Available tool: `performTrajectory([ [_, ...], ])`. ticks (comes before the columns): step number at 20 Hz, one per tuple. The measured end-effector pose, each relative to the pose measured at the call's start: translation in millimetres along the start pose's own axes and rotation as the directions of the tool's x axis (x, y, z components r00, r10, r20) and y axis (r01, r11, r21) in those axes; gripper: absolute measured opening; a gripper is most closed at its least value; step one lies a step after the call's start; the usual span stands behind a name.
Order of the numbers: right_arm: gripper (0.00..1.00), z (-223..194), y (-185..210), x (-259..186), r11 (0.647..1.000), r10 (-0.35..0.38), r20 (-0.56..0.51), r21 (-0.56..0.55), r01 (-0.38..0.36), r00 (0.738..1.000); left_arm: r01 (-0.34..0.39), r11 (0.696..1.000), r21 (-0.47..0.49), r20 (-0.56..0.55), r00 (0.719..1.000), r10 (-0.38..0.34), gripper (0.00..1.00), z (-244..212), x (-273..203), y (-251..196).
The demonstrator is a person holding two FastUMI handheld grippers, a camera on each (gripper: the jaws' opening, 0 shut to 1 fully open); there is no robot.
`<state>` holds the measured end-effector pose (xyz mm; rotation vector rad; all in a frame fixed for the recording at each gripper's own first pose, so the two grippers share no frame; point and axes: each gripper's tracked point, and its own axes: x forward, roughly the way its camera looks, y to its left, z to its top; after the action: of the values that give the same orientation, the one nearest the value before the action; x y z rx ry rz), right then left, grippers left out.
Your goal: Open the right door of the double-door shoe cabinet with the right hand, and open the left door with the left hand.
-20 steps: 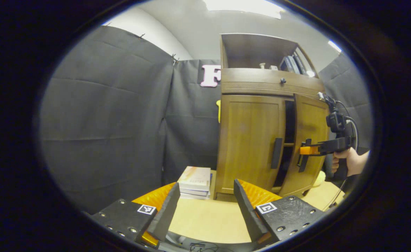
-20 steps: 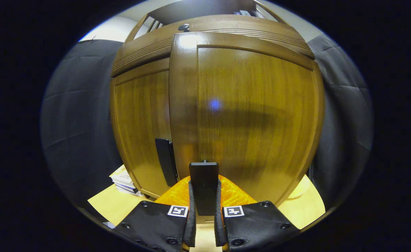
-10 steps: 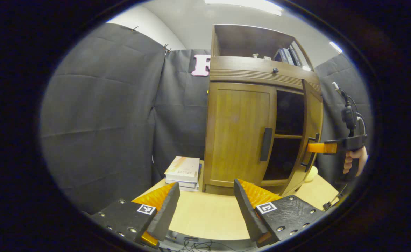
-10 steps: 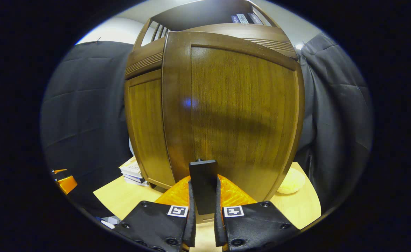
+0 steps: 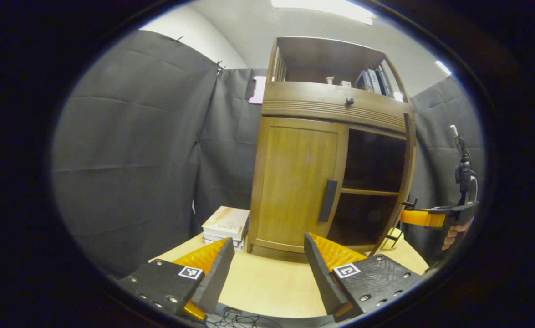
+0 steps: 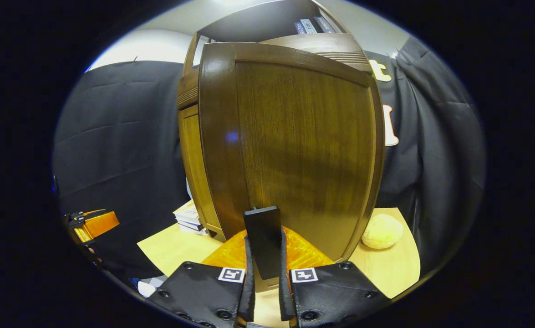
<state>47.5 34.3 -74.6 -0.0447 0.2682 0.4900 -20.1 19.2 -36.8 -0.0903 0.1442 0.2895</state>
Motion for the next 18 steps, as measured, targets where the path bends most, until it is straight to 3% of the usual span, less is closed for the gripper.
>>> performTrajectory([
  [10, 0.22, 4, -29, -30, 0.999, 0.007, -0.003, 0.047, -0.007, 1.000, 0.038, 0.999, 0.039, 0.006, 0.999, -0.038, 0.90, 3, 1, -6],
  [14, 0.23, -6, -56, -57, 0.999, -0.020, 0.004, -0.026, 0.020, 1.000, 0.065, 0.997, 0.046, 0.006, 0.998, -0.066, 0.90, 4, 0, -12],
  [18, 0.23, -10, -75, -73, 1.000, -0.006, 0.006, 0.005, 0.006, 1.000, 0.081, 0.995, 0.053, 0.000, 0.997, -0.081, 0.90, 2, -1, -16],
])
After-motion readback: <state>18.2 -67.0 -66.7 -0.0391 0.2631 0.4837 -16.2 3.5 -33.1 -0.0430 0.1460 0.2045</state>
